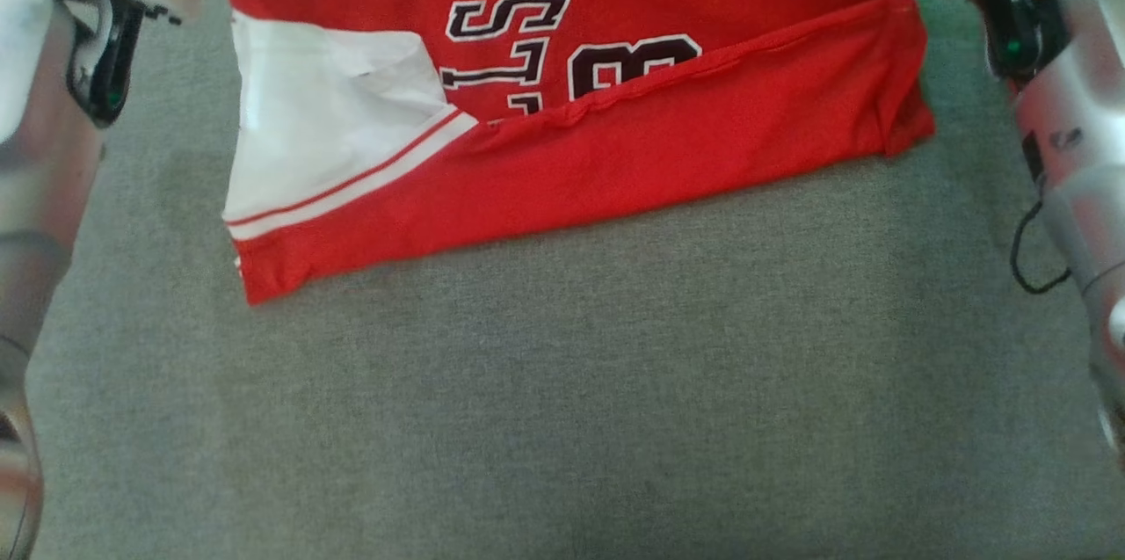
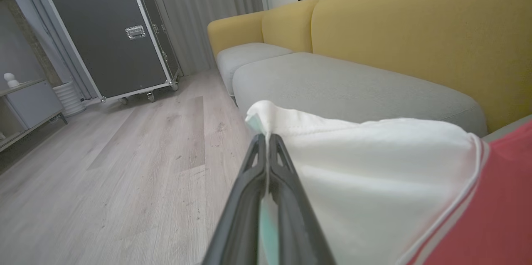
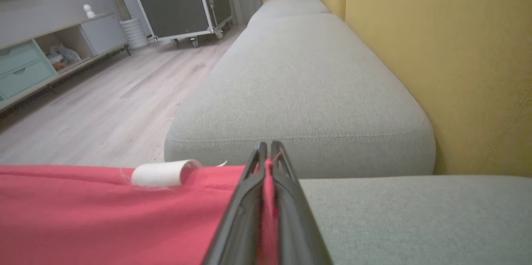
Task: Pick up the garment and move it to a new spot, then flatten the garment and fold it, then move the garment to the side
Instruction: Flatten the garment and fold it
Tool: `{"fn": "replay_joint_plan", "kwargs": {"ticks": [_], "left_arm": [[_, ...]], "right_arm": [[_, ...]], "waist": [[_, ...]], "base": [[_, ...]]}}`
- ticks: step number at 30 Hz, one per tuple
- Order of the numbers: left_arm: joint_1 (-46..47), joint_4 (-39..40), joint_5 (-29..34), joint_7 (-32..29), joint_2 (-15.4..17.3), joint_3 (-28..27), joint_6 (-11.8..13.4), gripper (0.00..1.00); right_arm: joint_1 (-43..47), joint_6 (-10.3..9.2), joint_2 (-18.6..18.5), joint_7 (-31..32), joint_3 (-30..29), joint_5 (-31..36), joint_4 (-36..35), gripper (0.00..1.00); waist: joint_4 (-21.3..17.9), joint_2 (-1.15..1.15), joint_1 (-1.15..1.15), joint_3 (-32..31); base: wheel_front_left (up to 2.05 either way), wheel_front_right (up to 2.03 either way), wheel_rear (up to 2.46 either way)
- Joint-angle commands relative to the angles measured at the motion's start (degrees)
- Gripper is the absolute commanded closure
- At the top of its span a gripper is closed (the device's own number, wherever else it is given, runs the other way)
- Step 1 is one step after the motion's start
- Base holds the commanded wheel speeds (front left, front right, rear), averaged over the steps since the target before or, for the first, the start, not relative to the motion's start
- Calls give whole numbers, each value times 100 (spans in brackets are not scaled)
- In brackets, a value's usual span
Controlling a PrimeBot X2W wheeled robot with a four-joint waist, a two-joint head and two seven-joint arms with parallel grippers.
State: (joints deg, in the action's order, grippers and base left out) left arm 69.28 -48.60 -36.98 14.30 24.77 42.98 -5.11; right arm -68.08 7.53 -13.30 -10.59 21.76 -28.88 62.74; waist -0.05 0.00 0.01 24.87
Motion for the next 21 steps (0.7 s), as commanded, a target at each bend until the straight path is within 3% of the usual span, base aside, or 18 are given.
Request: {"fn": "replay_joint_plan", "kwargs": {"ticks": [1, 7, 13, 17, 21], "left_arm": [[367, 46, 98, 59, 240, -260, -12, 100], [112, 239, 447, 68, 70, -491, -48, 100], [-481, 201, 364, 69, -32, -408, -208, 100], [-908, 306, 156, 48, 17, 23, -233, 100], [-1299, 720, -303, -192, 272, 481, -235, 100]], "right_arm": [[-251, -4, 74, -128, 4, -40, -110, 100], [-234, -4, 68, -261, 120, -178, 89, 100], [159, -4, -122, -188, 391, -482, 138, 100], [539, -4, -278, 34, 678, -721, 80, 100], [909, -4, -465, 311, 983, -997, -57, 100]], "waist": [[-7, 0, -1, 2], [120, 0, -1, -99], [267, 0, -1, -369], [339, 0, -1, -591], [386, 0, -1, -792]], "base": [[0, 0, 0], [0, 0, 0], [0, 0, 0], [0, 0, 0], [0, 0, 0]]}}
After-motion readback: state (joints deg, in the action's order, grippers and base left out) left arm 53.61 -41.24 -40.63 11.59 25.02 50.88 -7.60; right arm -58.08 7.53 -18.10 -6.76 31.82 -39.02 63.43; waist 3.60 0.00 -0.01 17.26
